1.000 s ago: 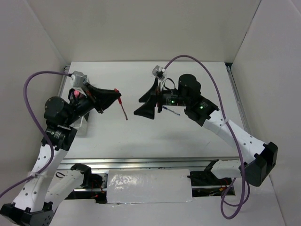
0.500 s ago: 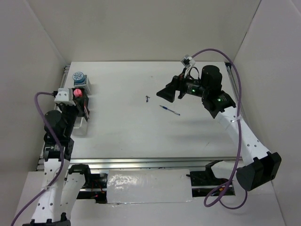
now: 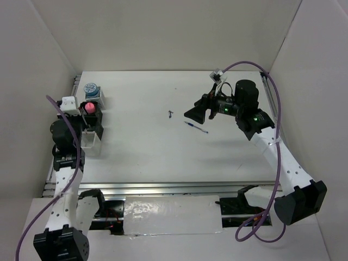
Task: Sort the stationery into containers
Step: Place the pen in the storage box.
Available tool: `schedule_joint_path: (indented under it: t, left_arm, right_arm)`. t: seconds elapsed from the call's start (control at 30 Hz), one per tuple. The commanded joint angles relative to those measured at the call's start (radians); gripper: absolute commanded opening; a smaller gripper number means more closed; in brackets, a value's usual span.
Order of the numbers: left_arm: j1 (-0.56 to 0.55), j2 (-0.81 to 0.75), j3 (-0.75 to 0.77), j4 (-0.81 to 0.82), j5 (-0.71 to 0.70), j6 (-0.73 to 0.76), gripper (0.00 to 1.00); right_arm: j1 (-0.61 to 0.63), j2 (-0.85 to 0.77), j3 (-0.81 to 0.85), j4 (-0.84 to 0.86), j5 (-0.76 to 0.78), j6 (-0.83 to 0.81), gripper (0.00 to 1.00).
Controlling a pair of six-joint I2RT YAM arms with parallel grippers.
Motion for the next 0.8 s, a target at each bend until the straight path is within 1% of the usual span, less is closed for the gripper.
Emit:
schedule_joint_path:
  t: [0.0,0.13,0.3,0.47,0.77]
  left_arm:
    - [0.101,0.048,0.036,0.089,0.064,-0.002,0.0]
    - [0.173,0.078,0.044,0.062,0.137,-0.037,0.0]
    - [0.201,0.041,0.003,0.053,0.237,-0.069,0.0]
    - [0.204,0.013,-0.062,0.089,0.242,-0.085,0.0]
    - [0.23,0.084,-0.059,0.108,0.252,-0.128,0.0]
  right_arm:
    - [-0.008,-0.034,-0.008,0.0,-0.024,-0.02,1.0]
    - [-0.01,-0.03,-0.013,0.004,-0.022,-0.028,1.0]
    - [-0.008,-0.022,-0.017,0.013,-0.021,-0.026,1.0]
    - [-0.007,-0.019,-0.02,0.011,-0.019,-0.029,1.0]
    - [-0.01,-0.024,-0.027,0.004,-0.019,-0.045,1.0]
